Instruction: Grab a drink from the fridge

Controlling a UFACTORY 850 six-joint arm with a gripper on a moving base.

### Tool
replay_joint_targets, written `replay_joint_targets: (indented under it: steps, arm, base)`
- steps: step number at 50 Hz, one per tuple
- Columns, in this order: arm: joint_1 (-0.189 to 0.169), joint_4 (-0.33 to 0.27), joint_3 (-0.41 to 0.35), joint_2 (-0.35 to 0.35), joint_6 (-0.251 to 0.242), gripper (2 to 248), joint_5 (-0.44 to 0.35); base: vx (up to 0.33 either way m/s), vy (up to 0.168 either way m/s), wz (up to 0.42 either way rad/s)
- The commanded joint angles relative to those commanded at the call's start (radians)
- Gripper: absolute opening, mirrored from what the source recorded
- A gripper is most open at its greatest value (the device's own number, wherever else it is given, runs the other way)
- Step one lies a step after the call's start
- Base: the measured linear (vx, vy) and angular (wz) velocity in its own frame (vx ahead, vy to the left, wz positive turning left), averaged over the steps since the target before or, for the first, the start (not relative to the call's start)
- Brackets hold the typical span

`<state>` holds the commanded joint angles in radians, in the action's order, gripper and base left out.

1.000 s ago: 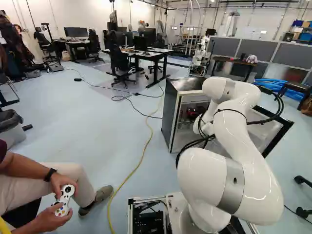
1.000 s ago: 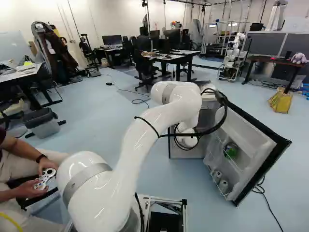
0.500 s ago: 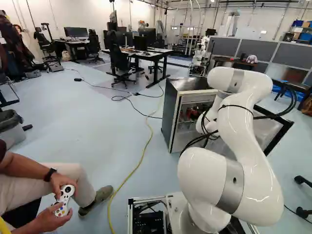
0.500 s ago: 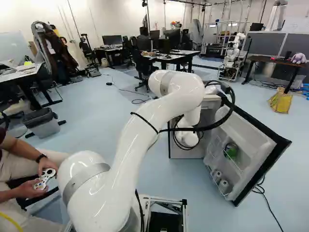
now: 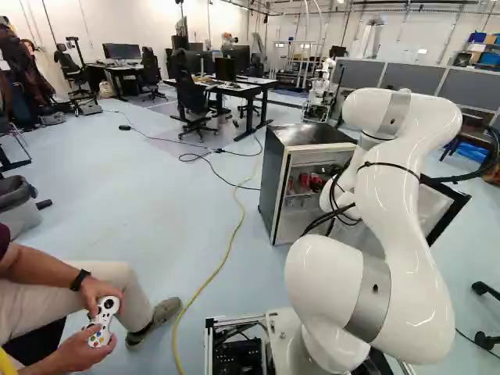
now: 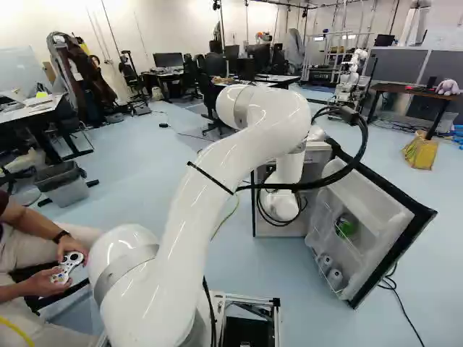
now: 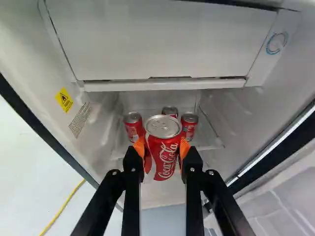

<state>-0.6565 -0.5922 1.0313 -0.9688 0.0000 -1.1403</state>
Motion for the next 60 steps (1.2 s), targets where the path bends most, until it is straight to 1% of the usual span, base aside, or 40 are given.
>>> replay_joint_targets:
  steps: [34,49,60]
  arm:
    - [-0.053,0.0,-0.222,0.202,0.0,88,0.0]
    - [-0.062,0.0,-0.283,0.274,0.0,88,0.0]
    - [-0.066,0.0,-0.308,0.315,0.0,88,0.0]
  base:
    - [0.0,0.0,0.0]
    - [0.0,0.0,0.0]
    - [0.0,0.0,0.0]
